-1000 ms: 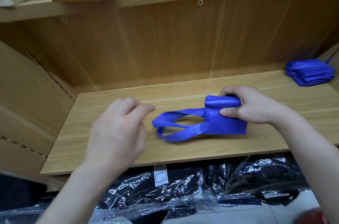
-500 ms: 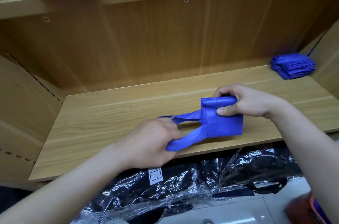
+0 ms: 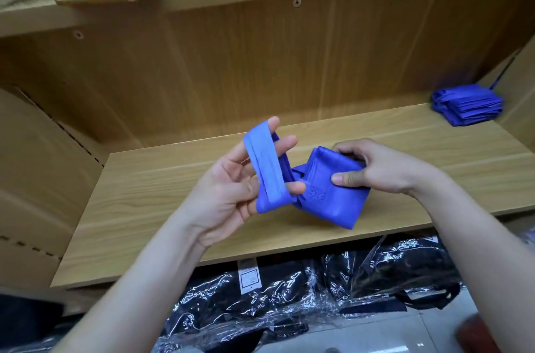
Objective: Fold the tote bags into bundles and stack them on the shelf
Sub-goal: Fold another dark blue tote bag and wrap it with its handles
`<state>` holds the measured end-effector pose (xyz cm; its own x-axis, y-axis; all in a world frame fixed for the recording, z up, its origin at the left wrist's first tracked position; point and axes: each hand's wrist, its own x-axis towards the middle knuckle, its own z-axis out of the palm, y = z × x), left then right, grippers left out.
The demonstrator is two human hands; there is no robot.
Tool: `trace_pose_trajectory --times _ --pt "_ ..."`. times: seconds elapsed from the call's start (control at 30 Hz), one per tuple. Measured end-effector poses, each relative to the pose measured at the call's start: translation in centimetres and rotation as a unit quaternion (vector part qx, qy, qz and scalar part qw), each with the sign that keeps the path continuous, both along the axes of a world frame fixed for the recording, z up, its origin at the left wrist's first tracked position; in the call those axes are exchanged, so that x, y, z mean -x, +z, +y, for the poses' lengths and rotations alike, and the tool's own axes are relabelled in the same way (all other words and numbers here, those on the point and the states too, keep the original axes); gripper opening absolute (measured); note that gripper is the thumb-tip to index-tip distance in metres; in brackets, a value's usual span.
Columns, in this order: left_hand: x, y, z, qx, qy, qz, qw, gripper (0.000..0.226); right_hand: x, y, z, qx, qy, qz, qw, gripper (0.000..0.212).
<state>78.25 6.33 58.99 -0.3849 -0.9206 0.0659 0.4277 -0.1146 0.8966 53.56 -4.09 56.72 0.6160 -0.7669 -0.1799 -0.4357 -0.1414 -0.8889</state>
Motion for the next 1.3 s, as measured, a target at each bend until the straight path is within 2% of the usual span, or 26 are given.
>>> trace_pose_trajectory --times 0.07,0.17,0.2,0.27,0.33,0.4,0.43,0.5,0.53,0.57,0.63,0.67,0.77,0.83,0.87,0.9,0.97,1.0,1.03,1.07,1.1,1.17,1.2,1.23,1.3 --pt "0.5 -0.3 -0.4 -0.021 0.084 -0.087 0.992 0.081 -0.4 1.4 0.5 0.081 -0.001 0.056 0.995 0.024" --pt "0.9 -0.9 -1.1 -0.006 0.153 -0.188 0.970 0.077 -1.6 3.4 2.4 0.182 0.039 0.156 0.970 0.072" --pt "0.9 -1.1 -1.3 -0.007 0.163 -0.206 0.965 0.077 -2.2 3.7 3.1 0.227 0.060 0.191 0.953 0.078" --pt "1.1 -1.0 -1.6 -0.011 0.177 -0.239 0.955 0.076 -3.3 3.6 4.1 0.317 0.091 0.242 0.913 0.068" --pt "1.5 -0.8 -1.8 -0.005 0.175 -0.259 0.950 0.077 -3.8 2.9 4.2 0.346 0.099 0.266 0.894 0.045" --pt "2.2 -0.7 -1.9 -0.011 0.180 -0.265 0.947 0.068 -4.1 2.4 4.1 0.321 0.090 0.272 0.903 0.024" --pt "2.6 -0.8 -1.8 -0.012 0.183 -0.268 0.946 0.057 -4.4 1.9 4.1 0.311 0.078 0.269 0.908 0.024" --pt "3.7 -1.1 -1.7 -0.006 0.198 -0.272 0.942 0.036 -5.2 0.9 3.9 0.290 0.052 0.246 0.924 0.060" --pt "4.3 -1.4 -1.6 -0.006 0.208 -0.268 0.941 0.028 -5.5 0.3 3.8 0.282 0.042 0.225 0.932 0.071" --pt "4.8 -1.7 -1.4 -0.014 0.218 -0.257 0.941 0.022 -5.7 -0.2 3.7 0.274 0.037 0.212 0.937 0.071" --pt "5.3 -2.1 -1.1 -0.031 0.229 -0.267 0.936 0.018 -5.7 -1.0 3.4 0.233 0.035 0.175 0.956 0.045" --pt "5.1 -2.1 -1.0 -0.033 0.218 -0.301 0.928 0.015 -5.4 -1.3 3.2 0.189 0.046 0.144 0.970 0.033" --pt "3.3 -1.3 -0.3 -0.035 0.166 -0.386 0.907 0.014 -4.2 -1.6 2.8 0.050 0.115 0.064 0.990 0.026" --pt "1.8 0.2 0.2 -0.009 0.224 -0.393 0.892 0.014 -3.2 -0.7 2.5 -0.014 0.152 0.002 0.988 0.021" --pt "1.1 1.0 0.5 0.057 0.260 -0.405 0.875 0.016 -2.8 -0.1 2.3 -0.032 0.163 -0.007 0.986 0.021" --pt "0.7 1.8 0.5 0.159 0.263 -0.455 0.836 0.026 -2.5 0.5 2.0 -0.037 0.179 -0.001 0.983 0.023" --pt "0.8 3.0 0.1 0.340 0.150 -0.571 0.732 0.073 -2.6 1.5 1.7 -0.034 0.230 0.033 0.972 0.023" --pt "1.2 3.1 -0.4 0.363 0.076 -0.607 0.703 0.093 -2.8 2.0 1.7 -0.039 0.254 0.049 0.965 0.022" --pt "1.7 3.2 -1.0 0.337 0.009 -0.622 0.706 0.105 -3.1 2.4 1.7 -0.045 0.275 0.067 0.958 0.021" --pt "2.1 3.3 -1.7 0.285 -0.044 -0.614 0.735 0.106 -3.4 2.7 1.8 -0.052 0.294 0.088 0.950 0.020" --pt "2.3 3.4 -2.4 0.224 -0.074 -0.577 0.782 0.099 -3.5 2.9 1.9 -0.056 0.308 0.105 0.944 0.019" --pt "1.8 3.7 -3.1 0.133 -0.050 -0.463 0.875 0.072 -3.3 3.3 2.0 -0.067 0.316 0.122 0.939 0.015" --pt "1.3 3.7 -3.2 0.101 -0.023 -0.402 0.910 0.060 -3.0 3.4 2.0 -0.080 0.303 0.113 0.943 0.014" --pt "0.7 3.6 -3.0 0.075 -0.019 -0.334 0.939 0.052 -2.7 3.3 2.0 -0.100 0.279 0.096 0.950 0.013" --pt "0.3 3.0 -2.2 0.032 -0.084 -0.175 0.980 0.046 -2.2 3.0 1.9 -0.135 0.241 0.050 0.960 0.010"
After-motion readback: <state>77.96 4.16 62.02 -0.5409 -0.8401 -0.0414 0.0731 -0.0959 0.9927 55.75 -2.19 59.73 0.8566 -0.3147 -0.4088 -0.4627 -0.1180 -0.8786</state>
